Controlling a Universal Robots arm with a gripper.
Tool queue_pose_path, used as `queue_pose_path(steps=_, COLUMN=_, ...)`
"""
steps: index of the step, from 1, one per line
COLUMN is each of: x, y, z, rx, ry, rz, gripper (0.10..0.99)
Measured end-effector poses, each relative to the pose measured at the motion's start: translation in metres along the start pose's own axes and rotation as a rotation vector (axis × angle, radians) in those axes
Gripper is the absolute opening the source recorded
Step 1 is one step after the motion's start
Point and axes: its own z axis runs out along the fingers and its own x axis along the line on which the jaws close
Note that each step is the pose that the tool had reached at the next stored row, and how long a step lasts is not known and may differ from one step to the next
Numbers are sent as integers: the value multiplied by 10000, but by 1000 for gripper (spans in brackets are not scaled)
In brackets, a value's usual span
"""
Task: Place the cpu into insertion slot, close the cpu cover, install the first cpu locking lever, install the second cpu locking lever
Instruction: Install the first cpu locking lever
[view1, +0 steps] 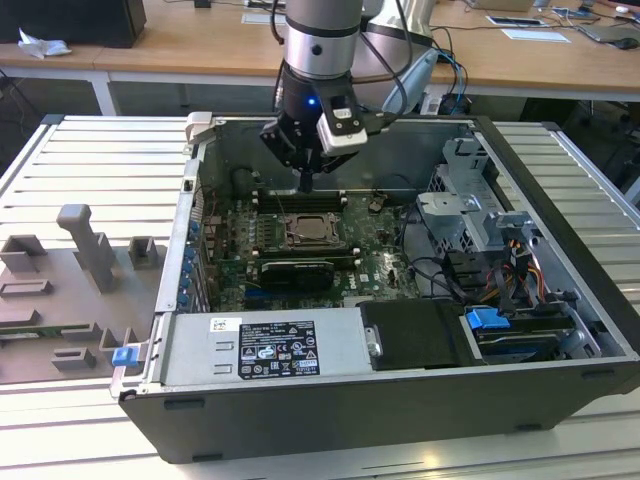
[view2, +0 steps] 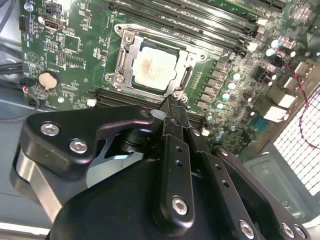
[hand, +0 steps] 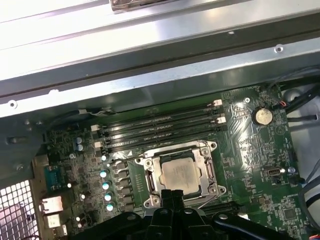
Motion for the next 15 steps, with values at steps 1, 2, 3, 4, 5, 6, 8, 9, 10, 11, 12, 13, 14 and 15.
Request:
queue_pose_path(steps=1, x=0, y=0, z=0, rx=5, ry=4, rz=-141, gripper=106)
queue_pose_path(steps=2, x=0, y=0, z=0, rx=10, ry=9, rz=-283, gripper=106)
queue_pose_path(steps=3, x=0, y=0, z=0, rx=12, ry=12, rz=-365, gripper=106)
queue_pose_path(steps=4, x=0, y=0, z=0, rx=14, ry=14, rz=-443, gripper=106)
queue_pose_path(steps=5, x=0, y=0, z=0, rx=20, ry=19, rz=-590, gripper=106)
queue_pose_path(steps=6, x=0, y=0, z=0, rx=22, ry=22, rz=-671, gripper=106)
queue_pose_path(steps=8, x=0, y=0, z=0, rx=28, ry=28, rz=-834, gripper=106)
queue_pose_path(steps=9, x=0, y=0, z=0, rx=31, ry=31, rz=-933, gripper=106)
queue_pose_path(steps=10, x=0, y=0, z=0, rx=37, ry=37, rz=-1100, gripper=106)
queue_pose_path(steps=11, x=0, y=0, z=0, rx=41, ry=43, rz=-1242, gripper=106)
queue_pose_path(steps=12, x=0, y=0, z=1, rx=44, ry=47, rz=-1338, gripper=106)
queue_pose_path(steps=13, x=0, y=0, z=0, rx=48, ry=50, rz=-1425, gripper=106)
queue_pose_path(steps=14, x=0, y=0, z=1, rx=52, ry=55, rz=-1555, gripper=106)
queue_pose_path(steps=15, x=0, y=0, z=1, rx=55, ry=58, rz=-1646, gripper=106)
